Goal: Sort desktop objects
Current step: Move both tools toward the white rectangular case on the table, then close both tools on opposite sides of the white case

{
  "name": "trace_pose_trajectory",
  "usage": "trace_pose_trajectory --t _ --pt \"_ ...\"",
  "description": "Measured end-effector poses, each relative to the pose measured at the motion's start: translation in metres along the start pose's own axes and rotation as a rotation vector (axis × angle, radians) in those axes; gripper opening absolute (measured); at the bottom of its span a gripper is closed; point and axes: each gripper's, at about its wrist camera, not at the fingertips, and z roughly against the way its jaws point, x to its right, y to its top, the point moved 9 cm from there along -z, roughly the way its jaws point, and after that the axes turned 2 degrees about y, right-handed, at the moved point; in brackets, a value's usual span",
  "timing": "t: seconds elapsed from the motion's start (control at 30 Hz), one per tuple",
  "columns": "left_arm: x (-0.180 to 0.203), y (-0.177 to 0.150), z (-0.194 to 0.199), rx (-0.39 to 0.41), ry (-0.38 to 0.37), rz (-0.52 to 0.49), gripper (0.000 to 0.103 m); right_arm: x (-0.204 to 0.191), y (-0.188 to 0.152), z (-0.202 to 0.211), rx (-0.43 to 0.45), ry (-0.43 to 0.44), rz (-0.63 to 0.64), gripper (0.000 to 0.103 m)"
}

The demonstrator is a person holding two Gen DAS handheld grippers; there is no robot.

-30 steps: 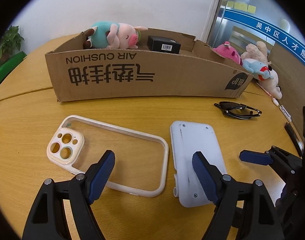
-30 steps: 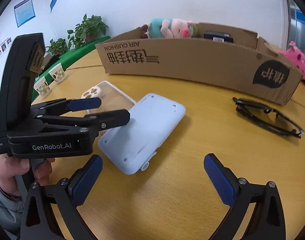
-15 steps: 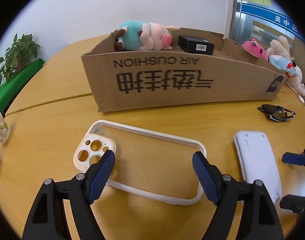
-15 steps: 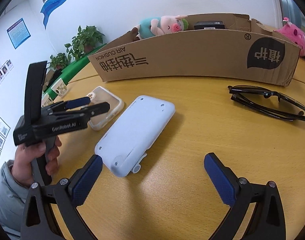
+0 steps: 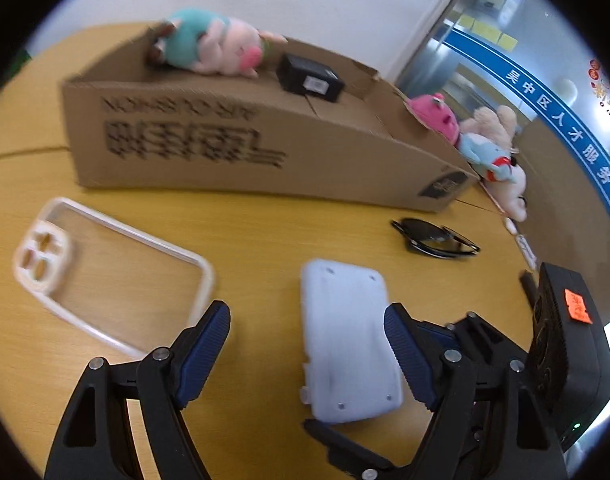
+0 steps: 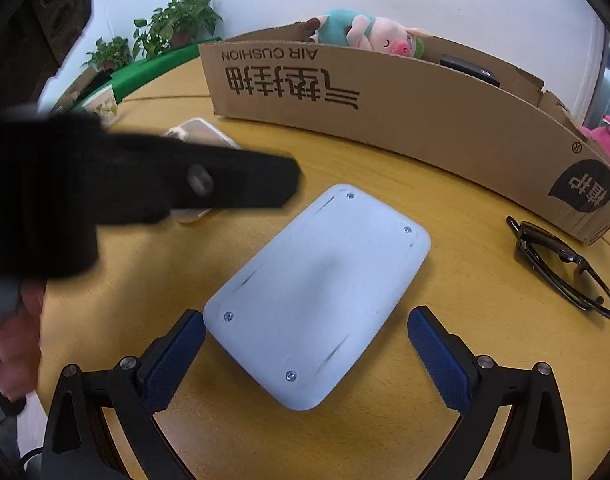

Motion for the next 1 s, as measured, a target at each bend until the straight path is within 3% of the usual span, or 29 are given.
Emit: trace_pose_trajectory --t 0.07,0.13,0.2,0.3,0.43,0.5,0.6,0.67,0.8,1.0 --pt "0.013 -0.006 -0.011 -0.034 -0.043 -0.006 0.078 0.007 -0.002 0.002 0.002 -0.003 -0.006 0.098" --pt "0.024 -0.012 -0.019 -0.057 -0.070 -0.026 0.077 0.014 -0.006 0.007 0.008 -0.015 -0.002 0.088" --pt "0.037 -0.020 -0.030 -0.095 -0.113 -0.038 0.061 0.018 -0.011 0.015 0.019 -0.012 0.009 0.070" --pt "0.045 -0.022 -0.032 -0.086 -0.092 -0.059 0.048 0.024 -0.018 0.024 0.025 0.002 0.027 0.063" --pt "0.049 -0.026 -0.034 -0.096 -0.159 -0.010 0.041 0.035 -0.027 0.034 0.024 0.036 -0.016 0.070" --pt "0.053 -0.028 -0.036 -0.101 -0.177 0.002 0.039 0.041 -0.025 0.035 0.030 0.062 -0.059 0.091" --pt "0.057 -0.028 -0.037 -0.100 -0.166 0.000 0.039 0.042 -0.015 0.033 0.044 0.065 -0.096 0.093" --pt "0.057 -0.028 -0.036 -0.106 -0.177 0.011 0.038 0.044 -0.010 0.027 0.035 0.015 -0.081 0.091" --pt "0.058 -0.030 -0.035 -0.109 -0.183 0.018 0.038 0.045 -0.012 0.022 0.031 -0.032 -0.068 0.070" --pt "0.063 -0.021 -0.023 -0.074 -0.172 -0.009 0.035 0.044 -0.009 0.027 0.026 -0.037 -0.070 0.069"
